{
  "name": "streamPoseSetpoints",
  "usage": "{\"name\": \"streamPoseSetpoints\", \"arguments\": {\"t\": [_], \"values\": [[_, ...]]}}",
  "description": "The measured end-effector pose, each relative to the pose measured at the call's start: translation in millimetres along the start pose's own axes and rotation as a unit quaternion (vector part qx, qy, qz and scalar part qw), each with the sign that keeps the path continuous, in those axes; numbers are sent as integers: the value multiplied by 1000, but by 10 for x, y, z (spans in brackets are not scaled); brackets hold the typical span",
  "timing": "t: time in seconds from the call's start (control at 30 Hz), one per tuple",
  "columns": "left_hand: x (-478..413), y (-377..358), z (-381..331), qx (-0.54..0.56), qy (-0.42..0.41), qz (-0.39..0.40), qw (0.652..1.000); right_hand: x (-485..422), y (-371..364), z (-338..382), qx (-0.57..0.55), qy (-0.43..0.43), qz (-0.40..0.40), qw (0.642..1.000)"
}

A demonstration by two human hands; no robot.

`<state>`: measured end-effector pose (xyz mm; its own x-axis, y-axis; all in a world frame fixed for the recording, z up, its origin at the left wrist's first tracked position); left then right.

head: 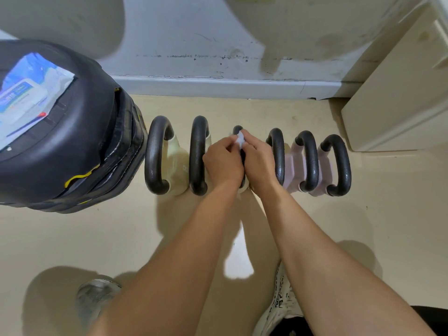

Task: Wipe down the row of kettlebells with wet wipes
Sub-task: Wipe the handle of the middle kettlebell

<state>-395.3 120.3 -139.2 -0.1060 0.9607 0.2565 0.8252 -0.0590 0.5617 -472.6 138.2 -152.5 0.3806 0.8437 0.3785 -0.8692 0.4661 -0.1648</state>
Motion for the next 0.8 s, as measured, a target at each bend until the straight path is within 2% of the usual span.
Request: {"name": "streamPoseSetpoints", "arguments": {"t": [0.07,0.13,0.2,0.27,0.37,0.43,0.5,0.57,0.7,0.8], "values": [[111,25,71,11,-19,4,1000,146,49,-106,-111,-34,44,992],[249,36,176,15,-34,15,999,351,66,-237,-144,-34,82,986],[378,57,267,103,-5,42,994,477,88,-376,-114,-22,76,990],[421,60,291,232,33,93,968,479,74,-417,-70,-16,85,994],[277,24,174,316,66,162,932,291,18,-252,-58,-37,76,995],[132,33,67,315,96,175,928,146,-20,-140,-49,-58,66,995],[39,48,41,279,81,181,940,65,-37,-122,-15,-57,73,996],[75,61,77,276,71,208,936,114,-39,-167,-8,-56,83,995],[344,61,282,289,82,203,932,487,16,-286,-16,20,89,996],[587,40,496,346,101,210,909,744,93,-565,12,-1,85,996]]}}
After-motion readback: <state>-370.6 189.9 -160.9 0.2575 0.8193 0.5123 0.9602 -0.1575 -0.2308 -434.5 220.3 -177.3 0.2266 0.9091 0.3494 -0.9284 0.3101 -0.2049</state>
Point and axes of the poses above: each hand's wrist, its own x-axis away from the middle knuckle, its own y-axis out of the back of the hand, z = x × y, the point moved 2 cm from there along -x, towards the middle knuckle, and after that the axes turned 12 degrees about -x, right-handed, at the moved point
